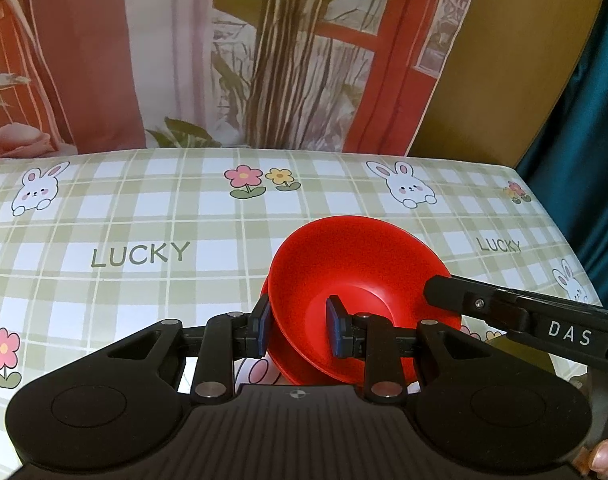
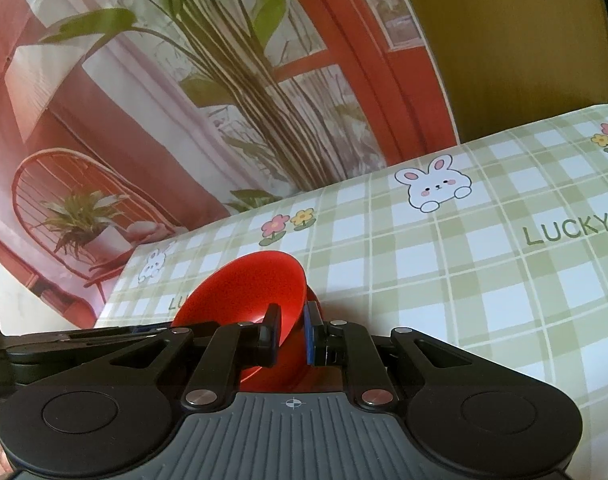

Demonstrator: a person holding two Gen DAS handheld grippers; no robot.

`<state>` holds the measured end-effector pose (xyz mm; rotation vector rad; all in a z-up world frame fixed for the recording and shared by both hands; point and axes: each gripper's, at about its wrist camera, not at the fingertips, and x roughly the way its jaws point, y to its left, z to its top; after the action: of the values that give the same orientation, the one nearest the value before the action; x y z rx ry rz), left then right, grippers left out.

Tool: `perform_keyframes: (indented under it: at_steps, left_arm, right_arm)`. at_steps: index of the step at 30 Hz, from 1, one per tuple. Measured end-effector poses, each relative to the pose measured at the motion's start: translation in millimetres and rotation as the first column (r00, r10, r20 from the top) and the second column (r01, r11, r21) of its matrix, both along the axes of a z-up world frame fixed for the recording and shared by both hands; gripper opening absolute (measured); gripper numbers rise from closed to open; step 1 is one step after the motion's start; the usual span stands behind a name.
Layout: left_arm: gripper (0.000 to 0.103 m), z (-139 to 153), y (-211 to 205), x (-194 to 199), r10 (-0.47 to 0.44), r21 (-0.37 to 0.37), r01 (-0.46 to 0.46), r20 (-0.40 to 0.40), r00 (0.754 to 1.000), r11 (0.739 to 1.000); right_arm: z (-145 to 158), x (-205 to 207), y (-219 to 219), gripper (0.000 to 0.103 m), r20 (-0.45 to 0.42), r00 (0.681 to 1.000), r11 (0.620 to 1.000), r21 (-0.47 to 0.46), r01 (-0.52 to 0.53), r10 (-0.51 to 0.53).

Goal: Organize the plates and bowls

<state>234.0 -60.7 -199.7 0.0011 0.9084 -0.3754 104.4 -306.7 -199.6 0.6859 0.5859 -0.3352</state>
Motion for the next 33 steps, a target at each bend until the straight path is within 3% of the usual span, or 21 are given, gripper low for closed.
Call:
perform_keyframes:
  at_steps: [11,22,33]
  left_arm:
    - [0.032,4,-6,-7,-0.019,0.057,0.016,0.035,0.999,0.998]
    - [0.032,3,0,-6,0.002,0.041,-0.004,0.04,0.999,0.999]
    - [0.032,-14,10,2,0.045,-0.004,-0.045,-0.03,0.999,0.999]
  right_arm:
    - [-4,2,1,0.013,-0.022,1.0,1.0,-0.011,-0.003,0.003]
    - [-9,7,-2,0.013,-0.052,0.999,1.0,-0.016,-0.007,0.006]
    - [-11,10,-4,0.014,-0.064,0.998,1.0,-0.016,-0.009,0.008]
